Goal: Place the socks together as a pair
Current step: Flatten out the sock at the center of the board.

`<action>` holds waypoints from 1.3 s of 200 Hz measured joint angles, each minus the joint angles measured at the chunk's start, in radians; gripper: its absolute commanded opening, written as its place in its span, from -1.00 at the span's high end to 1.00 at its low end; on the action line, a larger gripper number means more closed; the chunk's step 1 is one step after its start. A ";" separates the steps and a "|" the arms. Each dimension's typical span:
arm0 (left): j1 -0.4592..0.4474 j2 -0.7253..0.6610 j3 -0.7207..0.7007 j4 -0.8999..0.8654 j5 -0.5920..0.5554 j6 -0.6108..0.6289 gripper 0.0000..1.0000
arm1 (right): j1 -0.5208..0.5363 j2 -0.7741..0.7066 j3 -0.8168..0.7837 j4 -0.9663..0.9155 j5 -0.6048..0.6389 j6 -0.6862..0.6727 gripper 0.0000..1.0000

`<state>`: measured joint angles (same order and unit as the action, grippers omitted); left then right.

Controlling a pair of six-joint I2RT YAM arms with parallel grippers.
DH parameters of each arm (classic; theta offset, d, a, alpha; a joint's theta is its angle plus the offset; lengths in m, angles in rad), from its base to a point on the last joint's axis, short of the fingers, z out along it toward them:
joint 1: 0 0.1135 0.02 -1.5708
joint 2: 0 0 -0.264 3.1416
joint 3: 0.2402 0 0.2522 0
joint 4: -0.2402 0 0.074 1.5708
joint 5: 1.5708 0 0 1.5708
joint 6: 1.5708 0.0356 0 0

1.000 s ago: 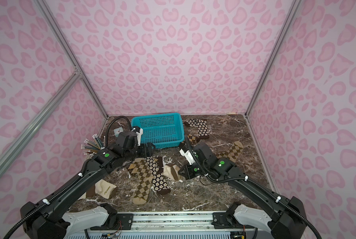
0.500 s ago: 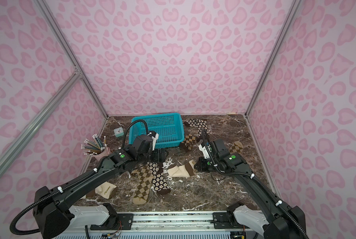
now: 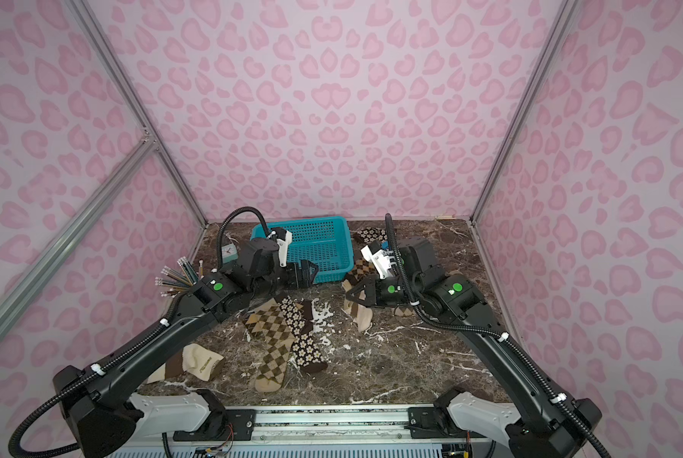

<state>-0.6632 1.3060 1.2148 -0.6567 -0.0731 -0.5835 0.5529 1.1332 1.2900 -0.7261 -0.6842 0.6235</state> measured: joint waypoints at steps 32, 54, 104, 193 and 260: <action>0.016 -0.007 0.051 -0.034 -0.031 0.001 -0.79 | 0.080 0.007 0.030 0.027 -0.030 0.113 1.00; 0.027 -0.012 0.066 -0.069 -0.053 0.005 -0.79 | 0.122 0.012 0.010 0.097 -0.049 0.179 1.00; 0.031 -0.021 0.056 -0.074 -0.093 0.011 -0.77 | -0.003 -0.068 -0.315 0.258 -0.101 0.210 1.00; -0.074 0.078 -0.040 -0.017 -0.098 -0.012 -0.75 | -0.315 -0.153 -0.697 0.138 0.029 -0.097 0.93; -0.116 0.141 -0.089 0.034 -0.045 -0.035 -0.74 | -0.362 -0.094 -0.699 0.046 0.324 -0.070 0.48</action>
<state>-0.7788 1.4471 1.1255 -0.6224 -0.1181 -0.6186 0.1909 1.0389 0.5907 -0.6800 -0.3599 0.5537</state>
